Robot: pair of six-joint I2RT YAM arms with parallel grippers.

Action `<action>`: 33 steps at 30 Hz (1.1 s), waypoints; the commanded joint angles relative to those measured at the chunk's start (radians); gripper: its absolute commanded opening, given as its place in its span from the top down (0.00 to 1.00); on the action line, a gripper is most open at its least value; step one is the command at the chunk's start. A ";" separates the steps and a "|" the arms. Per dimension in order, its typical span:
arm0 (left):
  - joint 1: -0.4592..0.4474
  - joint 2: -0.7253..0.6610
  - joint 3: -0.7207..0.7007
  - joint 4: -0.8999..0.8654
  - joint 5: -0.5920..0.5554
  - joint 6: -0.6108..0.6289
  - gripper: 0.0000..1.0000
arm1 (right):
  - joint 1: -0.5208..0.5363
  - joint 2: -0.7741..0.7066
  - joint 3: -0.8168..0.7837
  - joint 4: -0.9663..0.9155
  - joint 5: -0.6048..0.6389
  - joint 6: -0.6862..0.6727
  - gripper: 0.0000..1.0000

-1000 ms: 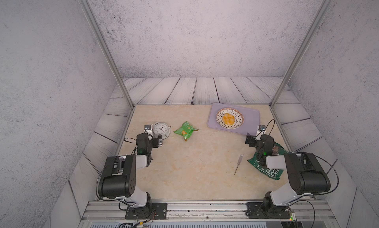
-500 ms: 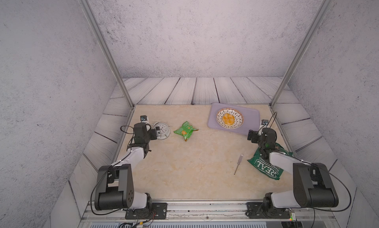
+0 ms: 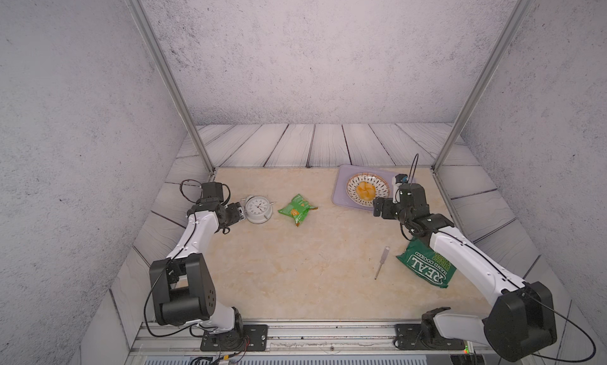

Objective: Remove the battery from the alarm
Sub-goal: Adjust the alarm at the center of the board.

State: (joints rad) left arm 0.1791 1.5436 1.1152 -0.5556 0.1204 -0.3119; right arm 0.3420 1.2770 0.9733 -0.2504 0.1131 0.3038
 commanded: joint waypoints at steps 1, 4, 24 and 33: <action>0.070 0.082 0.095 -0.086 0.123 0.041 0.37 | 0.019 -0.003 0.025 -0.039 -0.022 -0.028 0.01; 0.090 0.214 0.257 -0.178 0.162 0.099 0.49 | 0.026 0.006 0.021 -0.033 -0.040 -0.035 0.01; 0.097 0.740 0.715 -0.214 0.373 0.086 0.66 | 0.032 0.061 0.037 -0.044 -0.078 -0.065 0.01; 0.074 0.775 0.741 -0.209 0.426 0.099 0.94 | 0.045 0.086 0.054 -0.082 -0.101 -0.074 0.01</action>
State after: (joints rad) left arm 0.2642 2.3352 1.8729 -0.7582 0.5362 -0.2222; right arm 0.3782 1.3449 0.9936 -0.3012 0.0399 0.2481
